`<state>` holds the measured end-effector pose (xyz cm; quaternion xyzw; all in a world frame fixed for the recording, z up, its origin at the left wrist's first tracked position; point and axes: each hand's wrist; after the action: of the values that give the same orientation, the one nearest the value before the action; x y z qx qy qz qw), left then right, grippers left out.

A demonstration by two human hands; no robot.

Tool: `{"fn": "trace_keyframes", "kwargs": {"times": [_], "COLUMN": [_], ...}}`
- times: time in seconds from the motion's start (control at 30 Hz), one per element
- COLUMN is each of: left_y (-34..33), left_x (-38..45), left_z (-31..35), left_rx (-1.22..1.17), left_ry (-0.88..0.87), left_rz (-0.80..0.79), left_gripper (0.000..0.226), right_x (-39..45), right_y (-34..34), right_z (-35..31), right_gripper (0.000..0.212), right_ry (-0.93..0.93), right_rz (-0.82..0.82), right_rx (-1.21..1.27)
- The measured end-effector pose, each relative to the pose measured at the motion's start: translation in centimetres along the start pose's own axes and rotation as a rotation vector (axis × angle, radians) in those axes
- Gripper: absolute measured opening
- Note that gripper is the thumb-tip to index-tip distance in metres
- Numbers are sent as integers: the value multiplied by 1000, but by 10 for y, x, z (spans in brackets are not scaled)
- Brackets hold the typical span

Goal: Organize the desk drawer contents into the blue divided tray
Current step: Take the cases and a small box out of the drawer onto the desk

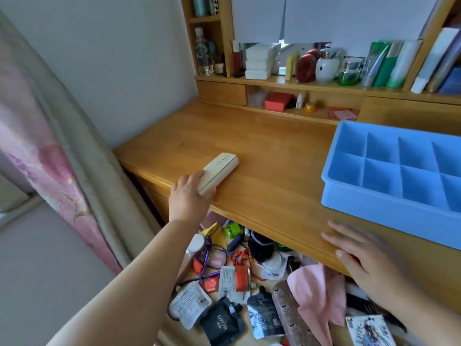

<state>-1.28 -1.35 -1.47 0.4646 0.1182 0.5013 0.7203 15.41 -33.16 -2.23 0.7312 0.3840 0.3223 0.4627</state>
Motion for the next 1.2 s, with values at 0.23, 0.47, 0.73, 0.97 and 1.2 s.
{"fn": "trace_keyframes", "kwargs": {"times": [0.23, 0.47, 0.73, 0.97, 1.2], "left_y": [-15, -29, -83, -67, 0], "left_x": [-2, -222, -306, -291, -278], "left_z": [36, 96, 123, 127, 131], "left_rx": [14, -323, 390, -56, -625], "left_ry": [-123, -623, -799, -474, -180], "left_rz": [47, -546, -886, -753, -844], "left_gripper": [57, 18, 102, 81, 91], "right_x": [5, -9, -147, -191, -172], "right_y": [2, 13, -10, -10, -12], "right_z": [-1, -7, 0, 17, -23], "right_gripper": [36, 42, 30, 30, 60], "right_ry": [1, -18, -169, -652, -659], "right_rz": [-27, -141, 163, 88, -415], "right_rx": [40, 54, 227, 721, 1809]}}
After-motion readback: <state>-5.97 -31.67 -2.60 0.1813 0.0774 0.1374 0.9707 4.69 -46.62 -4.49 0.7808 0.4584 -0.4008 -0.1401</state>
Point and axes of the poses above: each hand's wrist, its own x-axis towards the middle knuckle, its own y-axis out of the back of the hand, z = x × y, and after that the axes turned 3 degrees about -x, right-handed
